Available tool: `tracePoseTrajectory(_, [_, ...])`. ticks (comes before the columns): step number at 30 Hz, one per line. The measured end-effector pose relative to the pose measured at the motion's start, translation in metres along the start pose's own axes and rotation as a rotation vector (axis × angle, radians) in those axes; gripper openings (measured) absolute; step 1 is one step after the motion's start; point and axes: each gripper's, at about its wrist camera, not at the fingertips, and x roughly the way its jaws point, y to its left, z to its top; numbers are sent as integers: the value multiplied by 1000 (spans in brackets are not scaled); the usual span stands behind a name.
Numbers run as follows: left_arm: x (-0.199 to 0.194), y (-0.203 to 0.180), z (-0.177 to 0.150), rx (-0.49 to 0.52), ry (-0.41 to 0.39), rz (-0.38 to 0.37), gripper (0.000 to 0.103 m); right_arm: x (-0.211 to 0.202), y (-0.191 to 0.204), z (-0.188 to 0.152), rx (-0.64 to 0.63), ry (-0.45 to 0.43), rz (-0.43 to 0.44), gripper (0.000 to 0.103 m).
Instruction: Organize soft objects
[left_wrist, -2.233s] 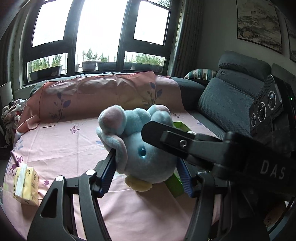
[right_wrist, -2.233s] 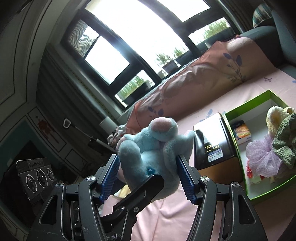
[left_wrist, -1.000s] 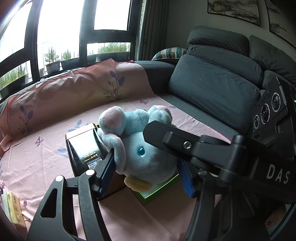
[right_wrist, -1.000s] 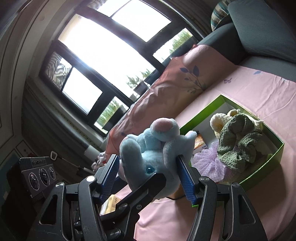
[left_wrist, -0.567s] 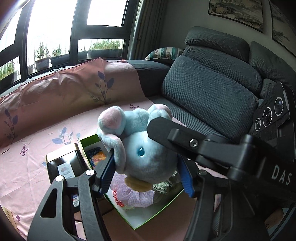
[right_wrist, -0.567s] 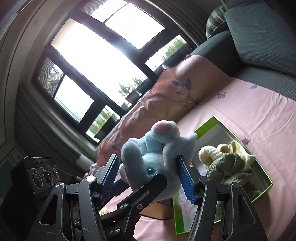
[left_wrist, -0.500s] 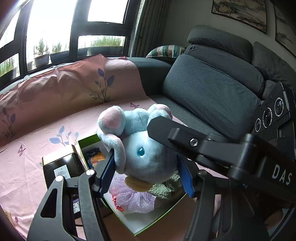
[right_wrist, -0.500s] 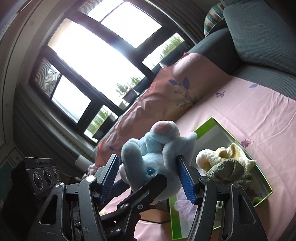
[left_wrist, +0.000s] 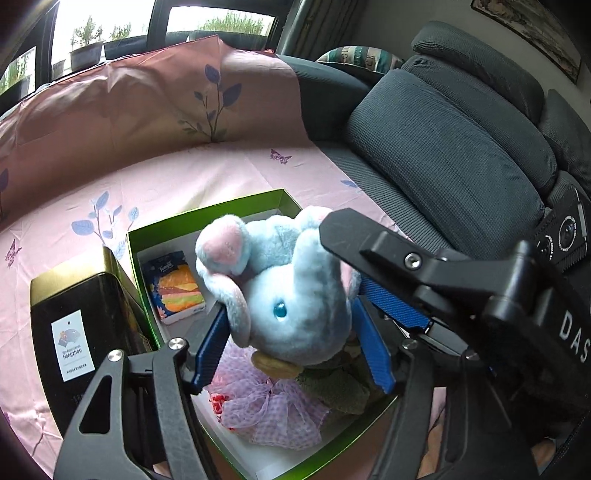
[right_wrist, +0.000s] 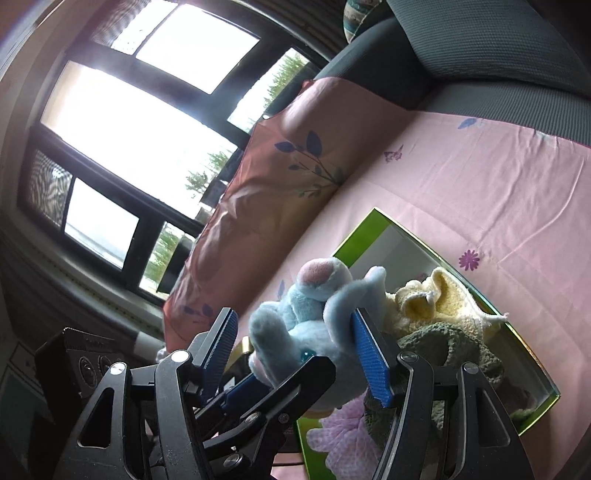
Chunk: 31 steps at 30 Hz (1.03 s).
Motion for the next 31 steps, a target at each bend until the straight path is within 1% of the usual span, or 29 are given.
tracePoseTrajectory(1, [-2, -1, -1, 3, -1, 2, 73, -3, 1, -1, 0, -8, -4, 66])
tracePoseTrajectory(2, [-8, -3, -2, 13, -8, 5, 76, -7, 2, -1, -2, -19, -12, 67])
tracePoseTrajectory(3, [-14, -6, -5, 27, -23, 11, 81, -13, 4, -2, -7, -35, -27, 70])
tracePoseTrajectory(4, [-22, -8, -7, 39, -42, 15, 85, -20, 6, -3, -14, -54, -46, 75])
tracePoseTrajectory(5, [-31, -10, -9, 47, -61, 22, 88, -28, 8, -4, -21, -76, -72, 76])
tracePoseTrajectory(6, [-39, -12, -12, 52, -74, 33, 93, -38, 10, -5, -23, -98, -109, 76])
tracePoseTrajectory(8, [-57, -16, -18, 62, -96, 56, 94, -63, 15, -6, -27, -171, -191, 77])
tracePoseTrajectory(10, [-74, -19, -25, 79, -120, 69, 94, -86, 20, -10, -41, -247, -262, 89])
tracePoseTrajectory(12, [-89, -22, -31, 83, -136, 90, 94, -102, 20, -14, -43, -276, -306, 90])
tracePoseTrajectory(14, [-103, -25, -39, 87, -156, 88, 94, -112, 19, -19, -30, -270, -304, 90])
tracePoseTrajectory(16, [-114, -30, -43, 92, -165, 80, 94, -117, 19, -24, -27, -254, -284, 91])
tracePoseTrajectory(19, [-126, -35, -53, 103, -170, 80, 95, -120, 28, -33, -70, -236, -275, 96])
tracePoseTrajectory(23, [-134, -39, -63, 120, -162, 82, 95, -120, 41, -42, -122, -219, -259, 97])
tracePoseTrajectory(27, [-138, -36, -67, 98, -166, 74, 95, -123, 49, -50, -153, -231, -292, 97])
tracePoseTrajectory(31, [-141, -36, -71, 111, -160, 65, 95, -128, 51, -53, -157, -254, -334, 97])
